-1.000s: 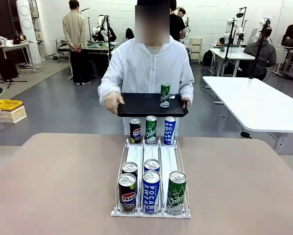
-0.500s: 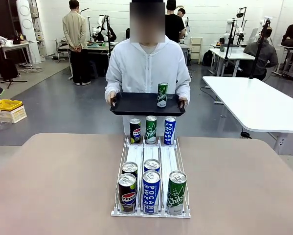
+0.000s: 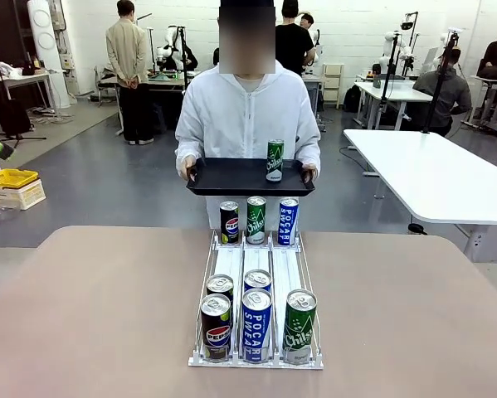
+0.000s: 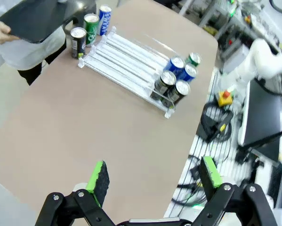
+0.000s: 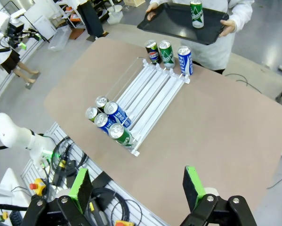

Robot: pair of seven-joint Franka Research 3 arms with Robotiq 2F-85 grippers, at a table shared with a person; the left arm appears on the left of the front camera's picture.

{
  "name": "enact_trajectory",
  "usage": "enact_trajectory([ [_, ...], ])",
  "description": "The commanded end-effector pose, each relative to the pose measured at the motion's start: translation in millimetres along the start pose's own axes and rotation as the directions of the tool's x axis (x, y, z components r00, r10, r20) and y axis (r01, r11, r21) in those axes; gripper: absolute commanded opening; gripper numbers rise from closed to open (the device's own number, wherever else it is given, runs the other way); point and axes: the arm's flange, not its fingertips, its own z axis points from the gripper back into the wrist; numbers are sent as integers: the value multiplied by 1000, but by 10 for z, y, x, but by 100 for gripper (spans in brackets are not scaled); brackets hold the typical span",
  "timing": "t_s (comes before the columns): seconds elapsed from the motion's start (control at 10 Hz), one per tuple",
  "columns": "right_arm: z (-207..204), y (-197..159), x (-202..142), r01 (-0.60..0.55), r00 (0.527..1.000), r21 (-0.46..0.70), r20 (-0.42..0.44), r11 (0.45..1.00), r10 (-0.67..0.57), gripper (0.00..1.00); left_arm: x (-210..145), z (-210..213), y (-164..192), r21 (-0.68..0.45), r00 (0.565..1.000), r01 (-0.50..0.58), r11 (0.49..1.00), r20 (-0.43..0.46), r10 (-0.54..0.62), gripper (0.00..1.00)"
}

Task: Retrieve and hand over the desired beverage to the person.
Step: Pick up another can of the same type that the person held from the Automatic Can Dispenser.

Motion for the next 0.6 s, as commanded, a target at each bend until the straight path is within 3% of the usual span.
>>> enact_trajectory([
  [0.0,-9,9,-8,-4,1000,6,2,1000,4,100,279,-458,-550,95,971,168,981,-185,-149,100],
  [0.2,-9,9,-8,-4,1000,6,2,1000,4,100,502,-988,-978,128,898,256,958,-399,-187,100],
  [0.4,-9,9,-8,-4,1000,6,2,1000,4,100,616,-1484,-1164,106,869,104,989,-494,-38,100],
  [0.5,-9,9,-8,-4,1000,6,2,1000,4,100,662,-1773,-1273,253,880,-86,964,-435,193,100],
])
